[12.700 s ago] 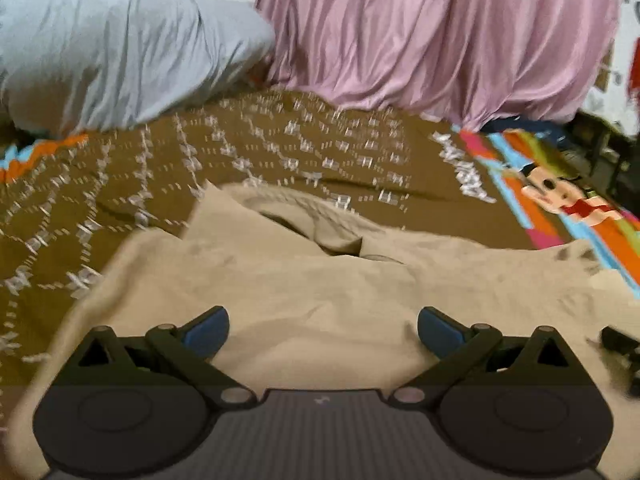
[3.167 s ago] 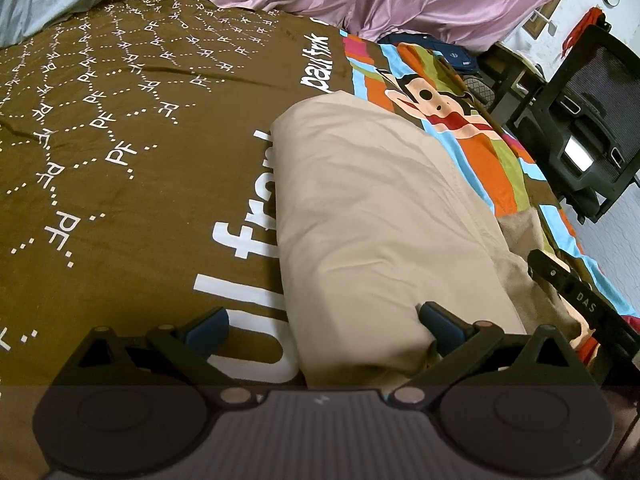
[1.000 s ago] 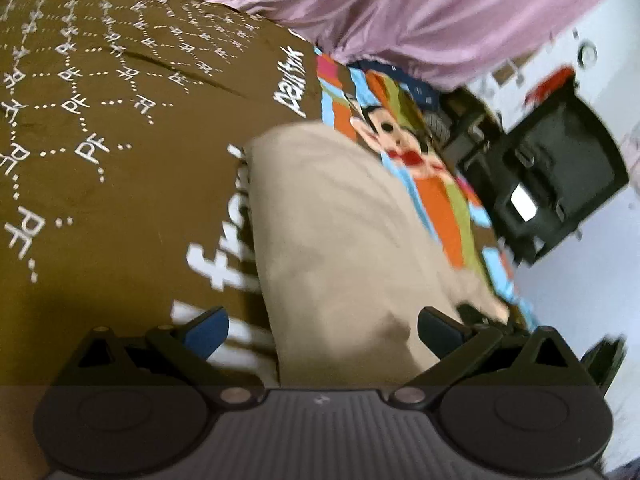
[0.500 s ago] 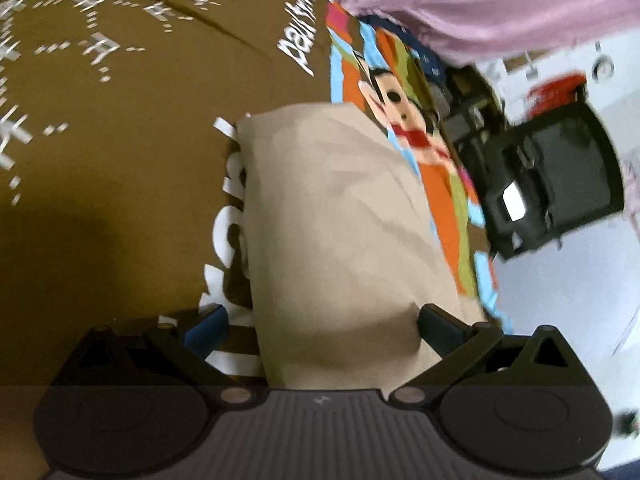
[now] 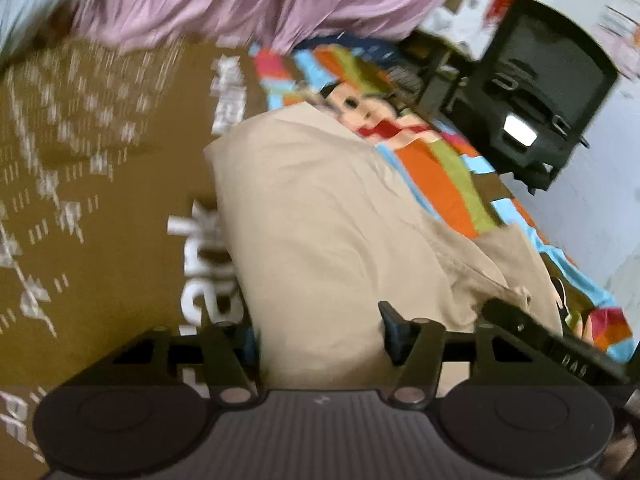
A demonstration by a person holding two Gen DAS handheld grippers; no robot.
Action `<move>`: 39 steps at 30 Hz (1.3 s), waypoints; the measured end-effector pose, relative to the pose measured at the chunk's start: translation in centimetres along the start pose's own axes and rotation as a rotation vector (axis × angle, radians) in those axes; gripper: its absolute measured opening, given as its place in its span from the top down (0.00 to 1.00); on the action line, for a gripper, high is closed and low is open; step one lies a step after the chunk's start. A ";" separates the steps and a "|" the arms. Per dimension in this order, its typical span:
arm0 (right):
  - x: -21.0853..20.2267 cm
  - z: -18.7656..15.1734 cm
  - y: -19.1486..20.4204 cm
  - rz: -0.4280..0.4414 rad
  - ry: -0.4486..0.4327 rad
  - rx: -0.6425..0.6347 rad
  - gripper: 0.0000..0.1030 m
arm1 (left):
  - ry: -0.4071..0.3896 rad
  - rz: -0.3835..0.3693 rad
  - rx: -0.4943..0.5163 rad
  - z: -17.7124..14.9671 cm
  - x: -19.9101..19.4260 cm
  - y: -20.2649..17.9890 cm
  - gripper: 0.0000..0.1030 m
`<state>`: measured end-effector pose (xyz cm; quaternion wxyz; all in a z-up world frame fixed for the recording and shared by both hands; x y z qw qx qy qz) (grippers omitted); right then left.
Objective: Fold large clothes
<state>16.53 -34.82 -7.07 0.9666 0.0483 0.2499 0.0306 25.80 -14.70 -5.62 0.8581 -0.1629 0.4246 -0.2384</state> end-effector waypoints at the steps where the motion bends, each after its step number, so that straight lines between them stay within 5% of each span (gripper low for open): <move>1: -0.3 0.6 0.7 0.012 -0.010 -0.001 0.79 | -0.030 -0.005 0.027 0.2 -0.9 -0.5 0.45; 10: 2.0 7.0 8.3 0.101 -0.155 -0.093 0.80 | -0.291 0.118 0.176 6.2 -7.2 2.5 0.45; 14: 7.5 8.0 12.0 0.158 -0.113 -0.110 0.80 | -0.247 0.214 0.155 7.8 -6.0 6.7 0.45; 18: 13.1 5.1 14.6 0.152 0.036 -0.174 0.80 | -0.115 0.323 0.144 6.0 -2.5 11.8 0.40; 20: 14.4 3.3 14.7 0.099 0.083 -0.199 0.69 | -0.120 0.314 0.055 5.2 -1.9 13.9 0.34; 22: 14.3 2.8 14.2 0.108 0.085 -0.165 0.60 | -0.133 0.289 -0.013 4.8 -2.1 15.0 0.32; 25: 14.3 3.0 13.4 0.091 0.089 -0.158 0.51 | -0.141 0.321 0.013 4.5 -2.6 15.2 0.27; 31: 13.7 2.9 13.0 0.042 0.094 -0.190 0.43 | -0.114 0.391 0.014 4.6 -3.3 14.8 0.16; 39: 10.3 3.9 12.9 0.037 0.044 -0.209 0.32 | -0.171 0.451 0.016 4.3 -7.1 12.1 0.05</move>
Point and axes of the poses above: each gripper's, at about its wrist camera, not at the fingertips, and x roughly the way its jaws point, y to its left, z to its top, the point moved 7 cm from there along x, roughly the way its jaws point, and after that the axes turned 13 degrees about -x, right-handed, at the moved point
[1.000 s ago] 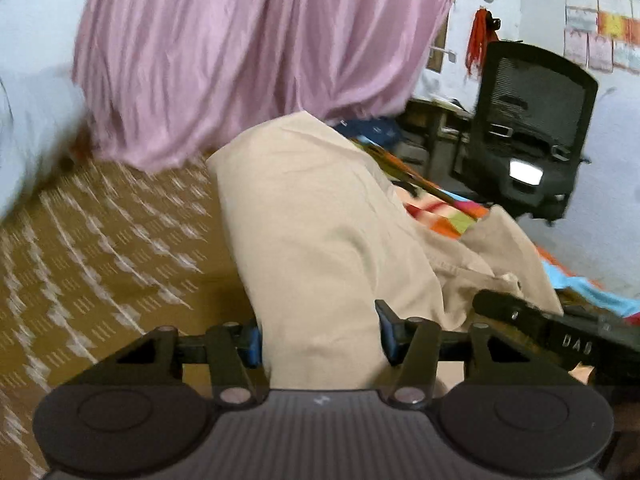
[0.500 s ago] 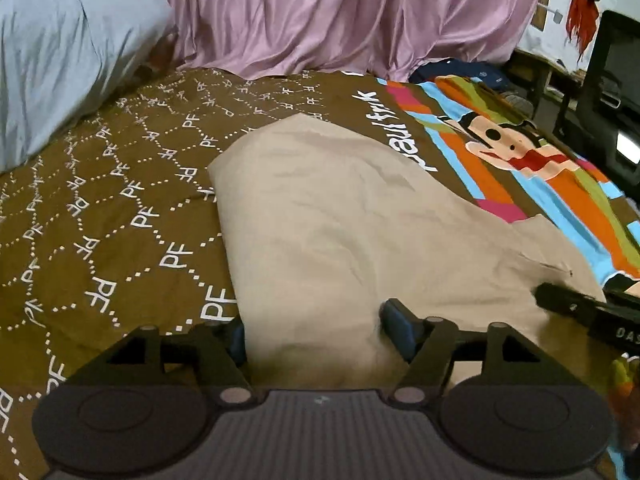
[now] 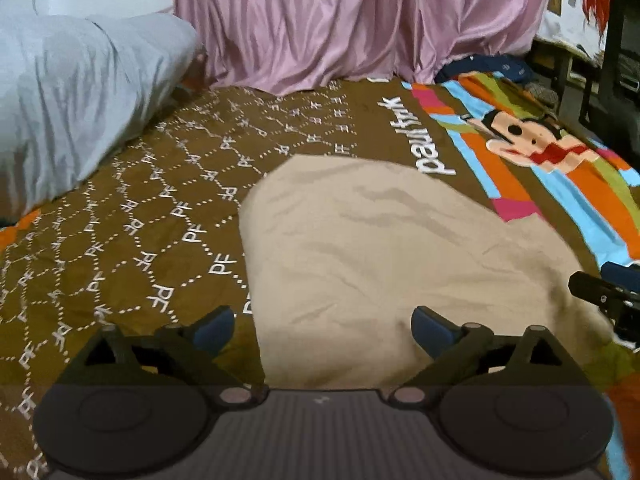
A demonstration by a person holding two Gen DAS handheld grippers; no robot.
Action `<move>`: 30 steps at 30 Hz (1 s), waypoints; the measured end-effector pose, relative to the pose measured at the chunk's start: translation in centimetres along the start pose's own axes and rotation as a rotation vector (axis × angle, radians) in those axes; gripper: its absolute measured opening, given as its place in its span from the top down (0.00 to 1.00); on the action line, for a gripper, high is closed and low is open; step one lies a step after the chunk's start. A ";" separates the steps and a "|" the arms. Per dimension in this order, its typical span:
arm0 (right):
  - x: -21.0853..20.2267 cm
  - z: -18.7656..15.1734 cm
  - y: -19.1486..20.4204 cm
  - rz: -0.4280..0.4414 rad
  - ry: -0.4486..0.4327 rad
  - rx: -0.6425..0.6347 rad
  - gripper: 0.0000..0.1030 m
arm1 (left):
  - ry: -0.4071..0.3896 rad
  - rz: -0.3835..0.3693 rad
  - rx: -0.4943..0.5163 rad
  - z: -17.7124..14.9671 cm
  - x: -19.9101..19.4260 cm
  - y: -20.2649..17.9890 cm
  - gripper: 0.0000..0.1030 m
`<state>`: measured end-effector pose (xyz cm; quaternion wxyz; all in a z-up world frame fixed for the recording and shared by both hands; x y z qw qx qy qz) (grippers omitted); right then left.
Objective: Fold large clothes
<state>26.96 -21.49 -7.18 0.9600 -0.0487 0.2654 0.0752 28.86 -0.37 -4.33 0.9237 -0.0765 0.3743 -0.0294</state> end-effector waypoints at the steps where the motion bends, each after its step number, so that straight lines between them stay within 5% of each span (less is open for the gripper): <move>1: -0.6 0.3 0.1 0.002 -0.012 -0.002 0.30 | -0.006 0.002 -0.010 0.0 -0.7 -0.1 0.05; 18: -16.6 4.7 1.8 0.088 -0.279 -0.128 0.01 | -0.236 -0.033 -0.191 -1.7 -17.8 -0.8 0.01; 30: -25.4 2.1 4.3 0.054 -0.389 -0.127 0.01 | -0.318 0.011 -0.173 -8.0 -24.0 1.9 0.01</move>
Point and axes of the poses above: each gripper's, at about its wrist camera, not at the fingertips, and x roughly the way its jaws point, y to its left, z to its top, the point moved 7 cm from there along x, roughly the way its jaws point, and after that the axes turned 13 degrees about -x, right-handed, at the moved point
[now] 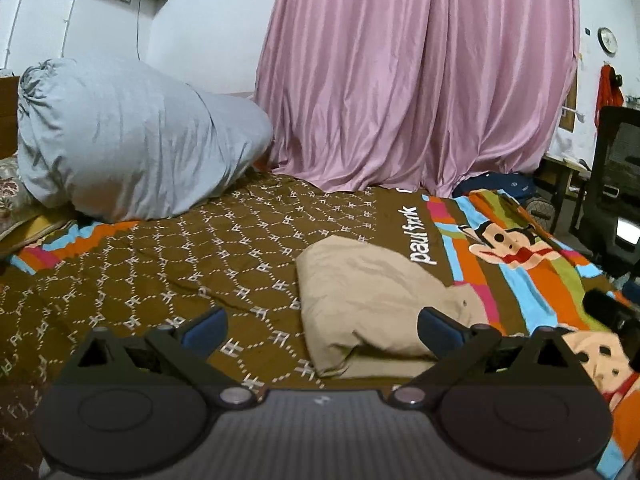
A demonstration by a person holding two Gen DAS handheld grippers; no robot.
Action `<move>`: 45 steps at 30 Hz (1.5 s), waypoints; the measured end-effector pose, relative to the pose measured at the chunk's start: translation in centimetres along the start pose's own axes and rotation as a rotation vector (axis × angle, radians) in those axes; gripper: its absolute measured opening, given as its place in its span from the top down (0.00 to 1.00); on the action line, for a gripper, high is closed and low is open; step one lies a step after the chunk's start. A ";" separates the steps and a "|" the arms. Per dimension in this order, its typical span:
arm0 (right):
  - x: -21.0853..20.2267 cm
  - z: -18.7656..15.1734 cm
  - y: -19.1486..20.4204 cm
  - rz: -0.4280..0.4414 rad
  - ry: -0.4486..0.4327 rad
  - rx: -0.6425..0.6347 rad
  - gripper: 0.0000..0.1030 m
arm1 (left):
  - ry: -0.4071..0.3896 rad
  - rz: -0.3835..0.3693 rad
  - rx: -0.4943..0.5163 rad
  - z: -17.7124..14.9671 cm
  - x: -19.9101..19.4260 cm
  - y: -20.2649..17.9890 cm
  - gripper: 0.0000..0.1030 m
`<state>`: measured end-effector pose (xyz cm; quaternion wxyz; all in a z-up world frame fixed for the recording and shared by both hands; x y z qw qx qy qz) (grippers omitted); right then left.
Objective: Fold large clothes
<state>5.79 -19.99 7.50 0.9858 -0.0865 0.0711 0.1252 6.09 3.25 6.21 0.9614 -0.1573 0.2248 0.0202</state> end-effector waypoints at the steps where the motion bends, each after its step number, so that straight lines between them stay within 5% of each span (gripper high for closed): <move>1: -0.4 -0.1 0.4 -0.006 -0.003 -0.009 0.01 | -0.002 0.004 0.003 -0.4 -0.3 0.3 0.01; 8: -3.4 -3.1 2.2 -0.057 0.009 -0.029 0.01 | -0.021 0.041 -0.047 -3.8 -0.7 3.3 0.01; 15: -2.9 -6.1 2.5 -0.063 0.045 -0.073 0.01 | 0.044 0.077 -0.080 -7.2 0.8 5.1 0.01; 45: -0.9 -8.2 2.3 -0.018 0.139 -0.026 0.01 | 0.070 0.086 -0.036 -8.4 1.5 4.8 0.01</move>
Point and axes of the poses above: each gripper's, at about its wrist camera, not at the fingertips, and x roughly the way its jaws point, y to its left, z to its top, the point moved 7 cm from there along x, roughly the way its jaws point, and after that the axes turned 13 degrees about -x, right-handed, at the moved point
